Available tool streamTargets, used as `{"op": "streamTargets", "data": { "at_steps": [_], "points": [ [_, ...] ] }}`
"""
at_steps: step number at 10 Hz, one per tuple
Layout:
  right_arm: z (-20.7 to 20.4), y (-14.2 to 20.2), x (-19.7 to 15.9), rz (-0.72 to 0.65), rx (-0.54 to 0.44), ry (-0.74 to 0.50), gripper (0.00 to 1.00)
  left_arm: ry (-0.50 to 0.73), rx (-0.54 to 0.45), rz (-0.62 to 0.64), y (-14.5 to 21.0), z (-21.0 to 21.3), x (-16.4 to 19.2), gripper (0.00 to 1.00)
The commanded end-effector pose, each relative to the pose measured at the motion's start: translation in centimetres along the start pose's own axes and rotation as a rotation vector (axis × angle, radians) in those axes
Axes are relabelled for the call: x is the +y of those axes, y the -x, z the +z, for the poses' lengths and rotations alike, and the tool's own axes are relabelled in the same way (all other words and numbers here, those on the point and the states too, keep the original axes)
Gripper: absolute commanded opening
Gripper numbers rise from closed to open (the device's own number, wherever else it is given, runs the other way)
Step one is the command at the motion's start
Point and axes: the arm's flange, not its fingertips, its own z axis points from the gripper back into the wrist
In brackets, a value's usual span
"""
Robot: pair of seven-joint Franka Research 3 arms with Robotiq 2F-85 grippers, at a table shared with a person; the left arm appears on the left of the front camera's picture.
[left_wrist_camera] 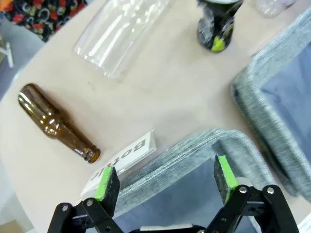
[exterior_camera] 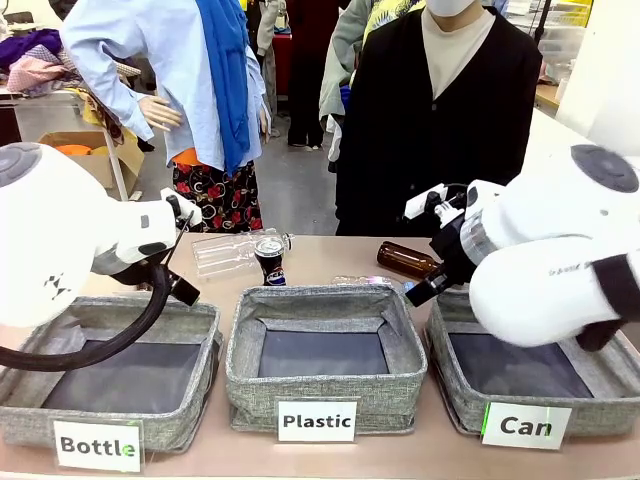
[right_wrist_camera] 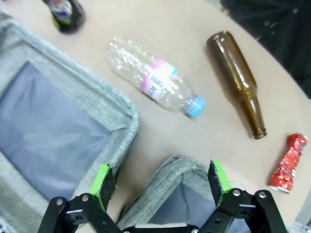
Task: Sort the can waste into the basket.
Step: Pick up the can waste from the table and place it in the right Fabric basket.
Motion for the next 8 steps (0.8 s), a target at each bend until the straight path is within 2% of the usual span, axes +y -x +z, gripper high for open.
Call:
{"op": "streamTargets", "data": {
  "at_steps": [1, 2, 3, 4, 5, 6, 7, 8],
  "points": [
    [8.0, -0.2, -2.3, -0.12, -0.033, -0.149, 1.0, 0.162, -0.019, 0.091, 0.3, 6.8, 0.0, 1.0],
    [11.9, 0.3, -3.4, -0.227, -0.065, -0.289, 1.0, 0.242, -0.011, 0.164, 1.0, 10.0, 0.4, 1.0],
    [14.8, 1.6, -4.9, -0.298, -0.086, -0.425, 1.0, 0.405, -0.031, 0.198, 2.2, 12.3, 2.1, 1.0],
    [16.0, 3.4, -6.8, -0.377, -0.117, -0.527, 1.0, 0.631, -0.046, 0.212, 4.5, 13.3, 4.7, 1.0],
    [16.5, 5.9, -9.7, -0.42, -0.149, -0.681, 1.0, 0.74, -0.094, 0.224, 6.9, 13.0, 7.1, 1.0],
    [15.9, 8.9, -12.6, -0.503, -0.193, -0.801, 1.0, 0.892, -0.174, 0.28, 9.1, 12.7, 11.1, 1.0],
    [15.2, 10.5, -14.1, -0.557, -0.236, -0.837, 1.0, 0.971, -0.304, 0.344, 11.2, 11.4, 14.9, 1.0],
    [14.1, 13.4, -16.1, -0.632, -0.286, -0.863, 1.0, 0.954, -0.415, 0.419, 14.7, 9.8, 16.9, 1.0]
  ]
}}
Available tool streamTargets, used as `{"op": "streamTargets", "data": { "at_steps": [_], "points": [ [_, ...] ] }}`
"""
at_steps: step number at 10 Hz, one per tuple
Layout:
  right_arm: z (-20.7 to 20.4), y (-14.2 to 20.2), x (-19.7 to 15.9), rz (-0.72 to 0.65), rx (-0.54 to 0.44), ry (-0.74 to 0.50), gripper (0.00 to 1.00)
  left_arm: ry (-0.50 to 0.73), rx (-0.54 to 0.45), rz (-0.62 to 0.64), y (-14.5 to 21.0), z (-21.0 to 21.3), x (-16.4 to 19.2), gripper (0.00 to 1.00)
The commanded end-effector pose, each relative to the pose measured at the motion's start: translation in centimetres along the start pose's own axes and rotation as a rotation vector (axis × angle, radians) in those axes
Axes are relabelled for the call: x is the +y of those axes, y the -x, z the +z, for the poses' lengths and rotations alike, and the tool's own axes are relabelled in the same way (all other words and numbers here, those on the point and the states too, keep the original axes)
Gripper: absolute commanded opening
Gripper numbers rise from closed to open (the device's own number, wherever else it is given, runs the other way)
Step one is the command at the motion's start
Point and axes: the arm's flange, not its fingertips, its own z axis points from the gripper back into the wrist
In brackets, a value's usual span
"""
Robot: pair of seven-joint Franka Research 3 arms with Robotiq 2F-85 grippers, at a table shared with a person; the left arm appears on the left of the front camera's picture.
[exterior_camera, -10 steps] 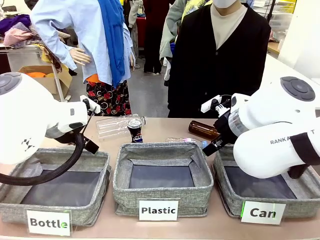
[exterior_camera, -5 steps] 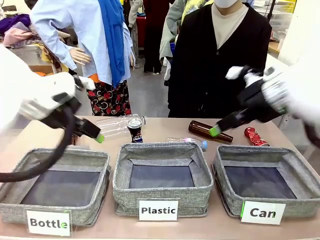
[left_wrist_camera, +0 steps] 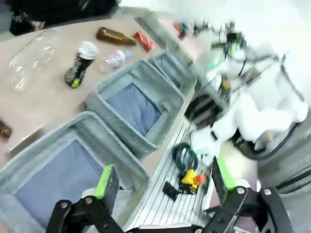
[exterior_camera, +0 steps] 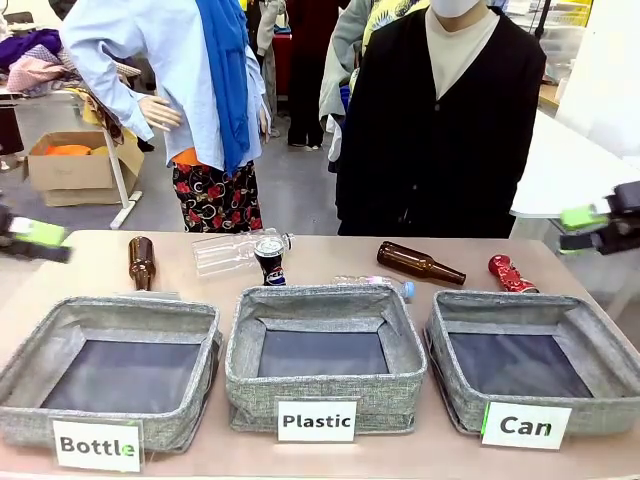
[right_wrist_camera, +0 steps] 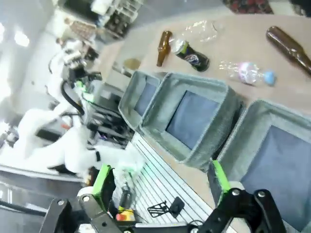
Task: Sort the can waste into the basket.
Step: Pick up the can waste from the table and place it in the right Fabric basket.
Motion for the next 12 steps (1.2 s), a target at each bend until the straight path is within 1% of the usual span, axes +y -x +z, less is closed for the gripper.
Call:
{"op": "streamTargets", "data": {
  "at_steps": [1, 3, 4, 5, 6, 12],
  "points": [
    [0.9, 1.5, -5.1, -0.083, -0.079, -0.046, 1.0, -0.007, -0.151, 0.125, 3.3, 1.2, 6.6, 1.0],
    [2.5, 3.3, -7.8, -0.154, -0.183, -0.044, 1.0, -0.099, -0.222, 0.232, 4.9, -0.2, 7.5, 1.0],
    [2.9, 3.9, -8.7, -0.185, -0.207, -0.017, 1.0, -0.119, -0.265, 0.276, 5.5, -1.4, 6.7, 1.0],
    [2.6, 3.9, -9.1, -0.203, -0.215, 0.059, 1.0, -0.142, -0.281, 0.316, 5.0, -2.5, 5.9, 1.0],
    [4.1, 3.3, -9.3, -0.195, -0.184, -0.029, 1.0, -0.099, -0.248, 0.262, 5.4, 2.4, 9.9, 1.0],
    [4.1, 3.3, -9.3, -0.195, -0.184, -0.029, 1.0, -0.099, -0.248, 0.262, 5.4, 2.4, 9.9, 1.0]
  ]
}}
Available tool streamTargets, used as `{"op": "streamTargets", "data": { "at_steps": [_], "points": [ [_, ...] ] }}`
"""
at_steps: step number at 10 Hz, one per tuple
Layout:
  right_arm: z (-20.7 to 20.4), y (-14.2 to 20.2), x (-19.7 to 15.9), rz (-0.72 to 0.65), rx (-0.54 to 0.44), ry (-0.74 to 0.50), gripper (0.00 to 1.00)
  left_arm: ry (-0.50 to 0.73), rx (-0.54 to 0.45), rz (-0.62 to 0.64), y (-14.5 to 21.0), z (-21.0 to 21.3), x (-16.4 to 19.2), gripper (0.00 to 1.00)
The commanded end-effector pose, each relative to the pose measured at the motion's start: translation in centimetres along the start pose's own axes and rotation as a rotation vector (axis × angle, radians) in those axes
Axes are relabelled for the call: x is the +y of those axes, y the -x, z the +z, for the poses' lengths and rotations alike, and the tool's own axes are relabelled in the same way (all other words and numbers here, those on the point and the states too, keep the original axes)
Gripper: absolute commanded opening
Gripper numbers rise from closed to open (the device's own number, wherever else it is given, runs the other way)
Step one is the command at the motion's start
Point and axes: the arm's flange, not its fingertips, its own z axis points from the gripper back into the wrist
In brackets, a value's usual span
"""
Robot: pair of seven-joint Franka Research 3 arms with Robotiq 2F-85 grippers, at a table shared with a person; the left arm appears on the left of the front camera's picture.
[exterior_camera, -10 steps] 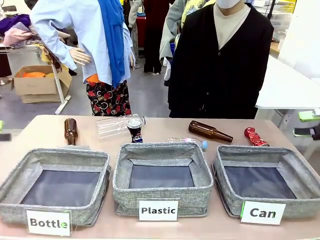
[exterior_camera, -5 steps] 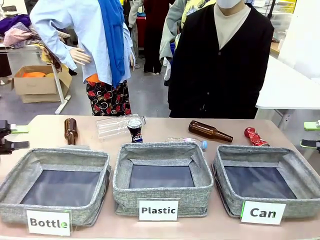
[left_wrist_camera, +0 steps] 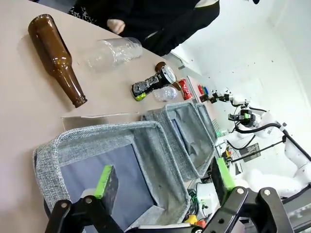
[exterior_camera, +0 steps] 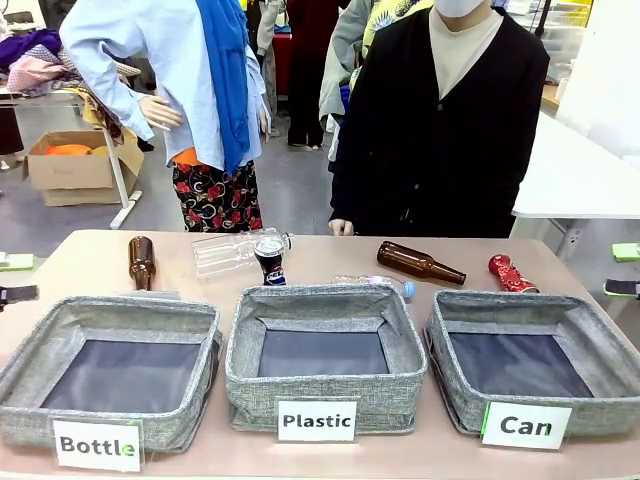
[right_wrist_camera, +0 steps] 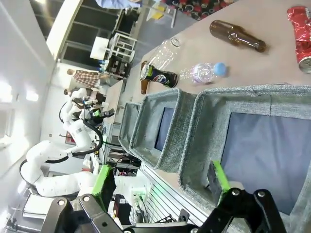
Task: Sort the can waste into the basket.
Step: Pick up the can waste from the table and place it in the right Fabric basket.
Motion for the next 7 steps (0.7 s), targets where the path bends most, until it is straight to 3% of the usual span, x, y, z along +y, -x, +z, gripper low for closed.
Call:
{"op": "streamTargets", "data": {
  "at_steps": [1, 2, 3, 4, 5, 7],
  "points": [
    [-0.1, -0.5, -0.1, 0.03, -0.023, -0.025, 1.0, 0.0, -0.005, 0.002, 0.0, 0.2, 0.1, 1.0],
    [-0.1, -0.5, -0.1, 0.03, -0.023, -0.025, 1.0, -0.109, 0.066, -0.145, 0.0, 0.0, -1.1, 1.0],
    [-0.1, -0.5, -0.1, 0.03, -0.023, -0.025, 1.0, -0.095, 0.132, -0.32, -1.0, -0.4, -1.8, 1.0],
    [-0.1, -0.5, -0.1, 0.03, -0.023, -0.025, 1.0, -0.158, 0.15, -0.49, -2.9, -2.3, -3.0, 1.0],
    [-0.1, -0.5, -0.1, 0.03, -0.023, -0.025, 1.0, -0.183, 0.187, -0.654, -4.7, -6.0, -4.5, 1.0],
    [-0.1, -0.5, -0.1, 0.03, -0.023, -0.025, 1.0, -0.125, 0.225, -0.829, -6.6, -13.0, -7.2, 1.0]
  ]
}}
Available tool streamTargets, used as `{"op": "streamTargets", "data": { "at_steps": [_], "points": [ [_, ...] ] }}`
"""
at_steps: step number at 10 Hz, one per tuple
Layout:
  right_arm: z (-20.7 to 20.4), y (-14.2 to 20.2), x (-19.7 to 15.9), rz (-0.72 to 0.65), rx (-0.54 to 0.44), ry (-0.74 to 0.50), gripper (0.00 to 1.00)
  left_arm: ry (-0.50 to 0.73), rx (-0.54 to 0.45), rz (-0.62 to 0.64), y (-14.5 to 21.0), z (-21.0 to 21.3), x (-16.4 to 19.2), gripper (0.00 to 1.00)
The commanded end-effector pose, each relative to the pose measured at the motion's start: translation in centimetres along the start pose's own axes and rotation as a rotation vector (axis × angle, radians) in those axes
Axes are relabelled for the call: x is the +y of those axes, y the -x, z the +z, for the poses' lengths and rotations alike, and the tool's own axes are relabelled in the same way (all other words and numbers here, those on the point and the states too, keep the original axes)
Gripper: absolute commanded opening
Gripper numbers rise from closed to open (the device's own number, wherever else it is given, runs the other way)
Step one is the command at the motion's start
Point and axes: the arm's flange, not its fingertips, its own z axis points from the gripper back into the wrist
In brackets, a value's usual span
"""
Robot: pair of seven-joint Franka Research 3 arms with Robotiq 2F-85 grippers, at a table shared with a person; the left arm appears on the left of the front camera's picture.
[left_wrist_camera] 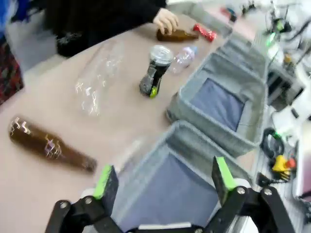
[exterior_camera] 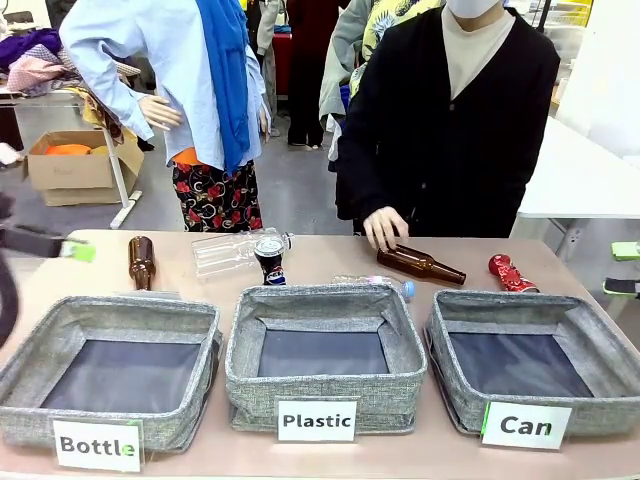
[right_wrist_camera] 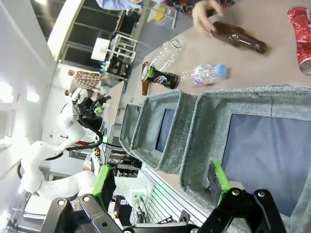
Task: Sort the can waste into the basket.
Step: Pick up the can waste from the table and place it in the right Fabric basket.
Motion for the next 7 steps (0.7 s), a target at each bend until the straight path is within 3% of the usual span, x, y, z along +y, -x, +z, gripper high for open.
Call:
{"op": "streamTargets", "data": {
  "at_steps": [1, 3, 4, 5, 7],
  "points": [
    [0.0, -0.5, -0.1, 0.031, -0.017, -0.018, 1.0, -0.067, -0.082, -0.118, -2.3, -4.8, 0.9, 1.0],
    [0.0, -0.5, -0.1, 0.031, -0.017, -0.018, 1.0, -0.082, -0.142, -0.267, -4.6, -10.0, 0.3, 1.0],
    [0.0, -0.5, -0.1, 0.031, -0.017, -0.018, 1.0, -0.184, -0.086, -0.323, -4.7, -12.7, -0.1, 1.0],
    [0.0, -0.5, -0.1, 0.031, -0.017, -0.018, 1.0, -0.049, -0.083, -0.191, -5.5, -7.9, -1.3, 1.0],
    [0.0, -0.5, -0.1, 0.031, -0.017, -0.018, 1.0, -0.049, -0.083, -0.191, -5.5, -7.9, -1.3, 1.0]
  ]
}}
